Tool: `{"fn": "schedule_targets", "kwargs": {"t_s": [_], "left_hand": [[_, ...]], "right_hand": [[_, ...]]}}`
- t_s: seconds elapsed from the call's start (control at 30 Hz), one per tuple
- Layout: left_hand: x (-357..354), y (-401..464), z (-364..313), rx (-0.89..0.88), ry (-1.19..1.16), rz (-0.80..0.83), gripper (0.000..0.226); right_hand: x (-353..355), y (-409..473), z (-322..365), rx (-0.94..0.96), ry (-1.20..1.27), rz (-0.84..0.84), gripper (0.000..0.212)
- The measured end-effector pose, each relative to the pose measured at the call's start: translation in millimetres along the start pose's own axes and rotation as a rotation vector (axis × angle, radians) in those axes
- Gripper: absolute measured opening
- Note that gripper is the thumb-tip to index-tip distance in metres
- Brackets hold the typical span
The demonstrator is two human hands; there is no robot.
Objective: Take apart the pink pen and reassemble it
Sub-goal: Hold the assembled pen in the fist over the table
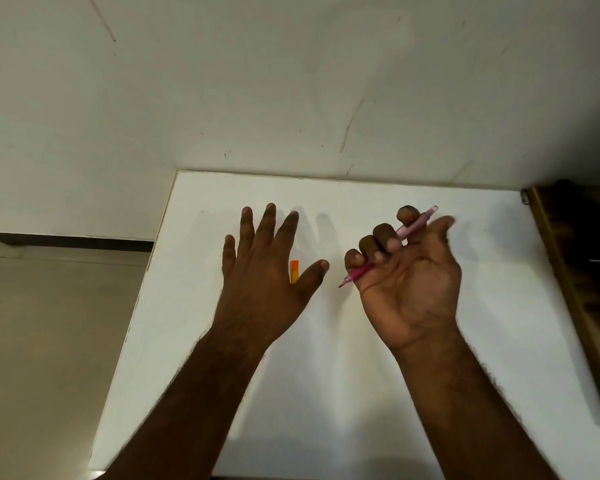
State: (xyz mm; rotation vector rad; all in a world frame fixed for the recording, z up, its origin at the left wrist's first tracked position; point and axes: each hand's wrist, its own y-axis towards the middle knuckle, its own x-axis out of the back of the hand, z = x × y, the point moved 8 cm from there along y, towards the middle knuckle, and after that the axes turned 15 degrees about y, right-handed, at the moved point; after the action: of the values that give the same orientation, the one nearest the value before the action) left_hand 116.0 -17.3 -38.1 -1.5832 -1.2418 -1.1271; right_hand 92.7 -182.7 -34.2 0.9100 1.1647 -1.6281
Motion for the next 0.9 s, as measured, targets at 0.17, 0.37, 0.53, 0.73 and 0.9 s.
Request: {"fn": "schedule_targets", "kwargs": {"t_s": [0.17,0.37,0.53,0.73,0.9], "left_hand": [[0.0,0.3,-0.6,0.004,0.001,0.004,0.084],[-0.2,-0.9,-0.4,0.0,0.005,0.007,0.083],[-1.0,-0.4,-0.3,-0.003,-0.002,0.006,0.083],[-0.4,-0.2,0.1,0.0,0.002,0.006,0.083],[0.0,-1.0,0.1,-0.002,0.0,0.008,0.083]], "right_hand": [[1.3,-1.9,1.9,-0.011,0.035,-0.032,0.045],[0.4,-2.1,3.3,0.002,0.042,-0.035,0.046],[-0.9,-3.3,2.7,-0.006,0.048,-0.023,0.048],[-4.1,-5.3,0.7,-0.025,0.056,-0.001,0.047],[-5.4,-5.2,0.1,-0.027,0.034,0.005,0.045]]}}
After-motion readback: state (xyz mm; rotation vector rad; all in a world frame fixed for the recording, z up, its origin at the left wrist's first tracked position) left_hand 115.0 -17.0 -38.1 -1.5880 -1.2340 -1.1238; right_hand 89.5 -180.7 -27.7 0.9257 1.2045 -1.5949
